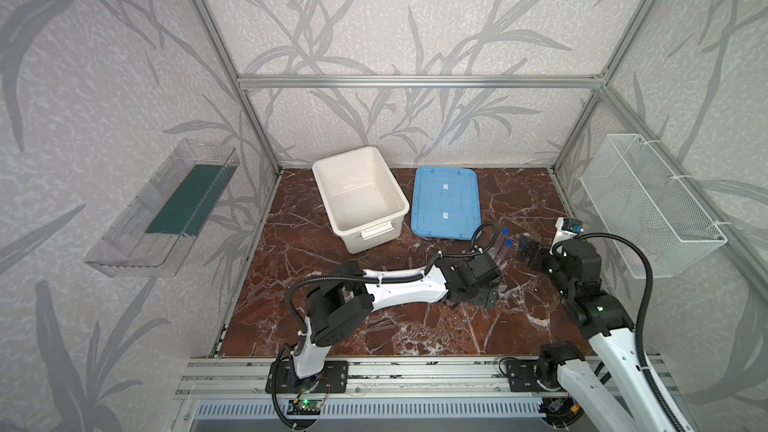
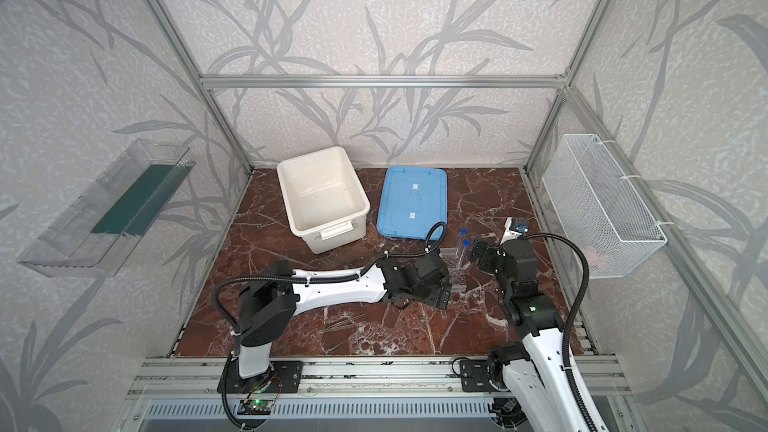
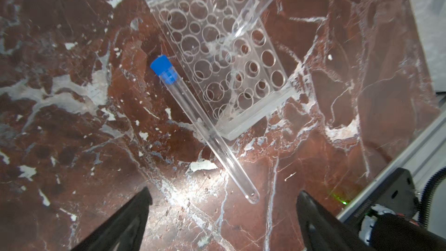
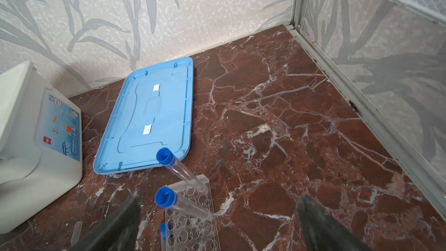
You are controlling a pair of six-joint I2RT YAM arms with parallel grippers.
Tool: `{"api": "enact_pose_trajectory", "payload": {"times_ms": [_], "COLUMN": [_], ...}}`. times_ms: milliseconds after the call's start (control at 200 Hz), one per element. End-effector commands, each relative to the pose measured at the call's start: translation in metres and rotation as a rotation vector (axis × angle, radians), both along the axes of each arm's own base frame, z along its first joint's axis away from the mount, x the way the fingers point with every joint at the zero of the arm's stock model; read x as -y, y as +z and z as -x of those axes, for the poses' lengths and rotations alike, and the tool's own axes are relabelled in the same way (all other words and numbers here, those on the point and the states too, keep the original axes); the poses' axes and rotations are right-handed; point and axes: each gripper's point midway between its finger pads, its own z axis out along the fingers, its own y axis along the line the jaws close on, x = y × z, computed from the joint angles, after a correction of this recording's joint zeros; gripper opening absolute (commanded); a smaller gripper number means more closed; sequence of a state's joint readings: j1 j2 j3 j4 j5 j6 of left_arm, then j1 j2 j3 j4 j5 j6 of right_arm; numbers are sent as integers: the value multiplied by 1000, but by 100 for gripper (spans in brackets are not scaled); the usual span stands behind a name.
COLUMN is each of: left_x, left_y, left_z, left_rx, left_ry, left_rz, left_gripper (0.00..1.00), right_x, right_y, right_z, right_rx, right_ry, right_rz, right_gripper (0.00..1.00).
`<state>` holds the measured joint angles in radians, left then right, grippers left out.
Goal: Organize the chemistry lab equipment
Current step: 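Grasp a third blue-capped tube lying by the rack with the left gripper, lift upright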
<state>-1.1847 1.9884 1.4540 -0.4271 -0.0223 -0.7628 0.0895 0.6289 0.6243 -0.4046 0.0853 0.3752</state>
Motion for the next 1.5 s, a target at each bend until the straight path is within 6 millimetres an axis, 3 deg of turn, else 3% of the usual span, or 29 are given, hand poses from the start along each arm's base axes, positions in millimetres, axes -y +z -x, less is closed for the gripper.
{"api": "enact_pose_trajectory", "payload": {"times_ms": [0,305,585,805,1095,1400,1494], "left_x": [0,-7,1,5,-26,-48,-63], "left_y": [-2,-28,-38,-42,-49,-49,-51], "left_z": [7,20,11,7,-4,-6,-11], "left_rx": [-17,-23,-2,2,9,15,12], "left_ry": [-29,-78,-76,-86,15,49,92], "left_rz": [-44,-174,-197,-220,-337,-340,-370], "left_gripper": [93,92,88,85,64,41,40], "right_x": [-16,-17,-6,-9,-8,-9,-9], "right_y": [-4,-5,7,14,15,12,11], "right_z": [15,25,32,33,34,35,35], "right_rx": [-61,-43,-35,-11,5,-1,-4], "right_ry": [73,72,50,68,69,71,73], "right_rz": [-116,-147,-56,-58,-56,-58,-57], "right_gripper": [99,99,99,99,99,100,100]}}
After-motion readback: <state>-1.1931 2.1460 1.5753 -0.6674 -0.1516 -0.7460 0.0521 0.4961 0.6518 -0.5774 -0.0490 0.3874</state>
